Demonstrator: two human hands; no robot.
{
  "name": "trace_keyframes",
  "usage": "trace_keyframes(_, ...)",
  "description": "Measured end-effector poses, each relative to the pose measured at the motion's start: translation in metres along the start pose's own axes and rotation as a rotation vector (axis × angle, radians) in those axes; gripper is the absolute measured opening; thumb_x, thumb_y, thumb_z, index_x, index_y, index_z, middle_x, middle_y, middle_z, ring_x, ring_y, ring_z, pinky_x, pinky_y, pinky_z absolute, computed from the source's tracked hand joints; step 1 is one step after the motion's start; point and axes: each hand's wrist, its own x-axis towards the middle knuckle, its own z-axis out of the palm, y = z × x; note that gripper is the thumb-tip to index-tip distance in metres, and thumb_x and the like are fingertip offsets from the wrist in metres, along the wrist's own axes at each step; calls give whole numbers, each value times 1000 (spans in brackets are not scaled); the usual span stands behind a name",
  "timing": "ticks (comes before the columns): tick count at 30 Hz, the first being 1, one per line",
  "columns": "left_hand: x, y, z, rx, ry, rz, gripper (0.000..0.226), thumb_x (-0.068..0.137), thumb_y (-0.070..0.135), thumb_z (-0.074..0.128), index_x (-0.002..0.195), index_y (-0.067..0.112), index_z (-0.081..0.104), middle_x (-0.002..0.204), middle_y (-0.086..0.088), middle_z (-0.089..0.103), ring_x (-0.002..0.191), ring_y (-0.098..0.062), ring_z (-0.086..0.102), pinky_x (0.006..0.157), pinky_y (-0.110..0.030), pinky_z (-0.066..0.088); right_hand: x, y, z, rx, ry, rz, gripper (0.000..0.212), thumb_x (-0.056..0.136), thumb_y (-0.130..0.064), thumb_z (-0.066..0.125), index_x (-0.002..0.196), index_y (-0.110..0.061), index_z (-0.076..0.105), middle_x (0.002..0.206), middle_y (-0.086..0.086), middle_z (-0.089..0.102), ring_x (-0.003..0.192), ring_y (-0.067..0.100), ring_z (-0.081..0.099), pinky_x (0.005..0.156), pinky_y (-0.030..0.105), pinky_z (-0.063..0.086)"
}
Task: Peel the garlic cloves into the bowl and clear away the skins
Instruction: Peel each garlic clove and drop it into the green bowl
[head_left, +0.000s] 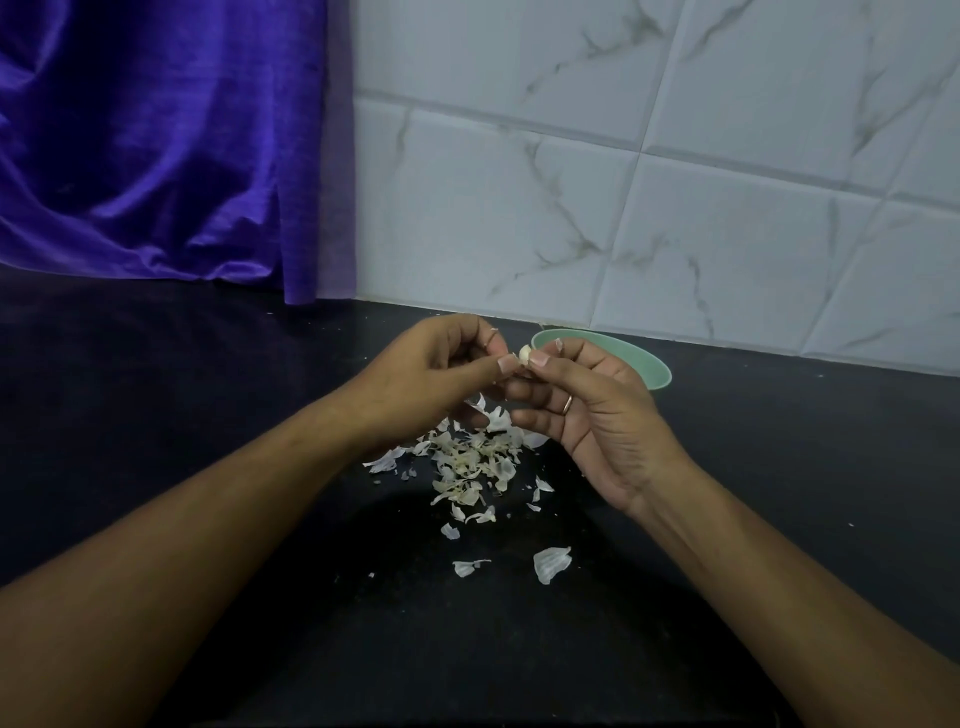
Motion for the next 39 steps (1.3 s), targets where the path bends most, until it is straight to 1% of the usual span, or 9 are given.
trace_keyframes(4, -2, 1, 3, -21, -77, -24, 11, 103, 17, 62, 102, 6, 63, 90, -4, 67, 88, -17, 67, 74, -37, 63, 2, 2, -3, -33, 22, -20, 31, 95, -8, 68, 125, -4, 67, 94, 13, 73, 77, 19, 72, 67, 32, 64)
trace_keyframes(7, -3, 3, 3, -19, -129, -41, 12, 102, 17, 63, 102, 5, 63, 90, -5, 66, 87, -15, 67, 76, -41, 63, 4, 2, -6, -41, 44, -31, 27, 97, -12, 67, 123, -4, 70, 100, 11, 75, 84, 20, 73, 76, 37, 63)
trace_keyframes(13, -3, 4, -2, -11, 55, -52, 17, 93, 5, 74, 99, -5, 62, 95, -27, 70, 82, -20, 71, 71, -41, 64, 4, 0, -7, 22, 22, -1, 22, 95, -9, 67, 117, -6, 68, 102, 11, 76, 81, 18, 73, 62, 27, 61)
trace_keyframes(16, -2, 3, -4, 0, 80, -42, 12, 90, 0, 75, 94, 3, 63, 92, -22, 70, 81, -22, 69, 66, -37, 64, 4, 1, -7, -5, 5, -13, 30, 87, -6, 72, 117, -4, 67, 101, 11, 75, 78, 18, 73, 60, 26, 61)
trace_keyframes(20, -2, 3, -4, 26, 58, -53, 10, 95, -1, 68, 101, 4, 72, 100, -22, 74, 87, -23, 72, 74, -43, 64, 3, 5, -8, -97, -5, -95, 19, 89, 2, 71, 107, -3, 69, 91, 10, 76, 74, 19, 71, 60, 27, 61)
trace_keyframes(26, -3, 5, -2, 89, 112, -54, 8, 95, 16, 74, 96, 8, 77, 92, -17, 77, 91, -33, 75, 75, -47, 66, 7, 11, -11, -332, 42, -301, 13, 89, -1, 75, 100, -7, 75, 91, 12, 78, 73, 25, 72, 68, 44, 63)
trace_keyframes(30, -2, 3, -1, 199, 175, -36, 16, 91, 30, 78, 87, 15, 78, 82, -10, 78, 83, -28, 76, 65, -32, 62, 6, 13, -11, -400, 42, -356, 13, 87, 0, 78, 100, -4, 77, 90, 15, 79, 82, 33, 76, 79, 62, 61)
trace_keyframes(34, -1, 3, -2, 237, 206, -60, 14, 91, 29, 79, 87, 16, 79, 80, -7, 78, 80, -22, 77, 65, -31, 62, 5, 14, -12, -459, 45, -373, 12, 88, -1, 78, 99, -6, 78, 89, 14, 79, 85, 42, 75, 81, 64, 60)
trace_keyframes(39, -2, 2, -1, 249, 186, -78, 10, 93, 24, 76, 88, 15, 80, 79, -4, 79, 80, -19, 78, 67, -33, 62, 6, 15, -13, -533, 54, -395, 13, 88, -4, 79, 96, -14, 80, 88, 9, 80, 84, 35, 77, 82, 61, 61)
